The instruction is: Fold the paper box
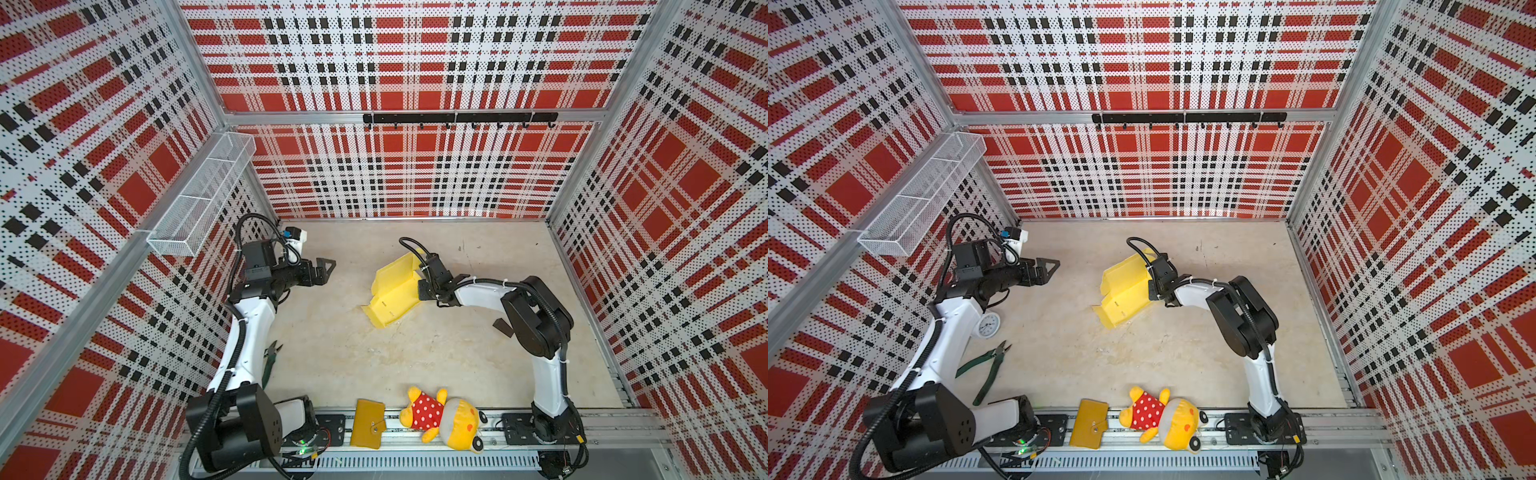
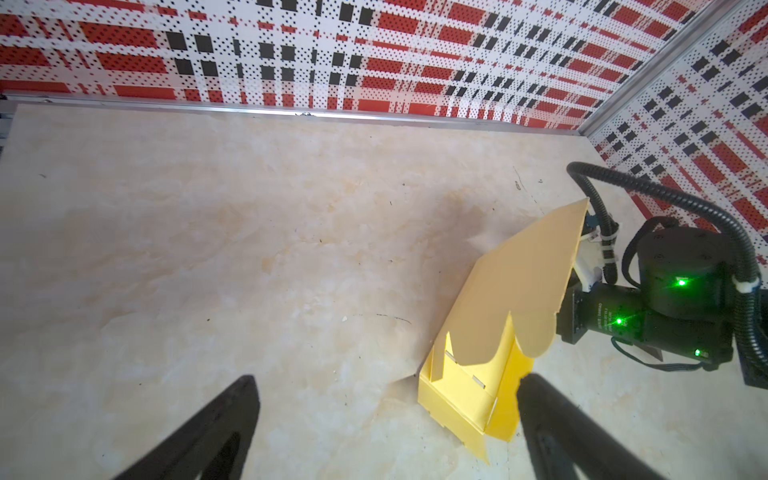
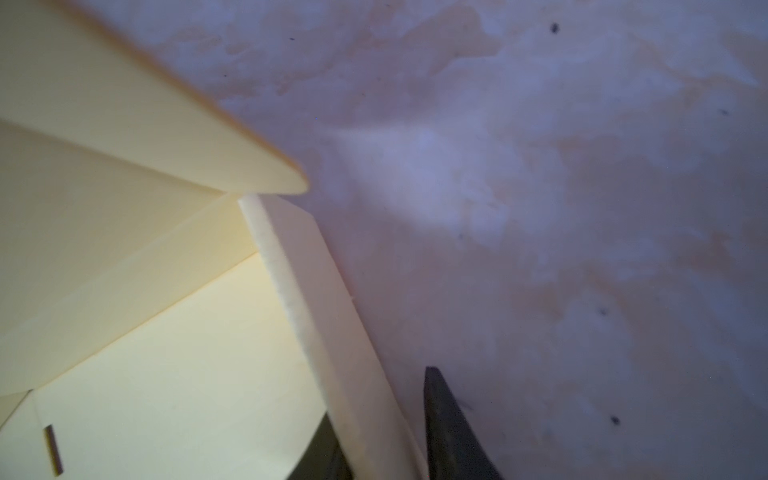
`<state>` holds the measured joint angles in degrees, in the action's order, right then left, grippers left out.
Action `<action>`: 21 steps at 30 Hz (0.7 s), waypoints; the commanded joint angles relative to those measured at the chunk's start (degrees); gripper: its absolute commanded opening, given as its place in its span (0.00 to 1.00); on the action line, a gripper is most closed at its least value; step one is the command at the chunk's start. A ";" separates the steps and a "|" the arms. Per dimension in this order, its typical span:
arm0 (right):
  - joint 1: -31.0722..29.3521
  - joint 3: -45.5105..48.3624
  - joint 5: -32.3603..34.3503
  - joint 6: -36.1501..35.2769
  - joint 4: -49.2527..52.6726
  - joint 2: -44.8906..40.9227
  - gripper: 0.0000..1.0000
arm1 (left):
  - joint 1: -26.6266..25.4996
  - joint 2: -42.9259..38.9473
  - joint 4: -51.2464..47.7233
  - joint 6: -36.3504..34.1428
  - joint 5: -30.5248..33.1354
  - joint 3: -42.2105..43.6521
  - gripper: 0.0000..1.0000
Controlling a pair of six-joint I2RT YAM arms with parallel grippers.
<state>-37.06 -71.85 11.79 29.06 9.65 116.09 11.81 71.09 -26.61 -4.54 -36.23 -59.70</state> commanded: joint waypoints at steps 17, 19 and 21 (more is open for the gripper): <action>1.77 18.33 2.84 -11.38 -12.95 -17.05 0.77 | -1.54 2.87 -1.34 -1.15 -0.50 -4.28 0.99; 2.77 17.58 -0.55 -11.80 -14.66 -15.09 0.75 | -1.63 2.76 -1.34 -1.50 -0.43 -4.46 0.99; 2.99 15.96 -1.68 -12.74 -15.32 -13.00 0.72 | -1.63 2.42 -1.26 -1.54 -0.51 -4.33 0.99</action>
<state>-34.76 -54.65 13.61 20.36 -0.84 99.96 10.31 73.82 -27.77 -5.52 -36.21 -62.24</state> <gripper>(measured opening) 0.731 0.994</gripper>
